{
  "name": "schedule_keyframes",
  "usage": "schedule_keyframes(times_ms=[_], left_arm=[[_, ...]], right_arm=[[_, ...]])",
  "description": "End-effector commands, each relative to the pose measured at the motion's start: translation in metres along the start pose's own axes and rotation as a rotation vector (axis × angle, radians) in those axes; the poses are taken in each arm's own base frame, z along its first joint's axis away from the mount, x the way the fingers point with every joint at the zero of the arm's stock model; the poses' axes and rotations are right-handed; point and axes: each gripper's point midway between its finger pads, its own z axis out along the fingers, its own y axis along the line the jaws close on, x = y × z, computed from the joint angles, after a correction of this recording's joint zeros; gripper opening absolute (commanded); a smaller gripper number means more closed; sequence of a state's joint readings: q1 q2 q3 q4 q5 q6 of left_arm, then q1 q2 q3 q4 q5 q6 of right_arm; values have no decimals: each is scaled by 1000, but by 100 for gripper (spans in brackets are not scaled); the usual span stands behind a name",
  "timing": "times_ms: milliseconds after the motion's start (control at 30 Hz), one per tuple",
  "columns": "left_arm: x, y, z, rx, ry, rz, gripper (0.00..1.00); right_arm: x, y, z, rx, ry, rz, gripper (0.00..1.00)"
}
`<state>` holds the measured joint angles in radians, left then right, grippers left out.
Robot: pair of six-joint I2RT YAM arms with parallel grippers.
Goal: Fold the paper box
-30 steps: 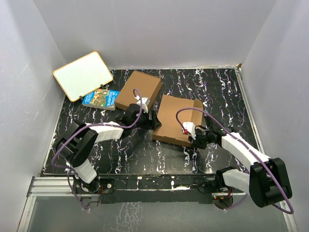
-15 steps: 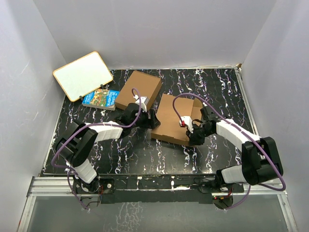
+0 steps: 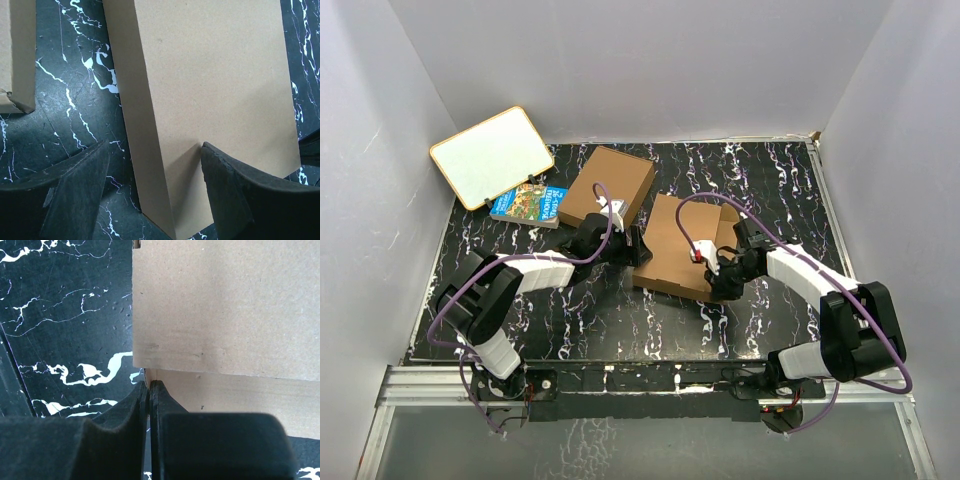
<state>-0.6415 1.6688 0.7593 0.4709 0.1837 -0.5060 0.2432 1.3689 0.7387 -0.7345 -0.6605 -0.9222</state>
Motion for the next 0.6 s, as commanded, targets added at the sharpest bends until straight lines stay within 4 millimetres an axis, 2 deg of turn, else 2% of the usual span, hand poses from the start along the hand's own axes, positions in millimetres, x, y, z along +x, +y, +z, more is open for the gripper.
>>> schedule_keyframes(times_ms=[0,233,567], left_arm=[[21,10,2,-33,79,-3,70],[21,10,3,-39,83,-11,70],[22,10,3,-38,87,-12,70]], right_arm=[[-32,-4,-10,25,-72,-76,8],[-39,4,-7,19,-70,-128,9],[-49,3,1,18,-61,-106,9]])
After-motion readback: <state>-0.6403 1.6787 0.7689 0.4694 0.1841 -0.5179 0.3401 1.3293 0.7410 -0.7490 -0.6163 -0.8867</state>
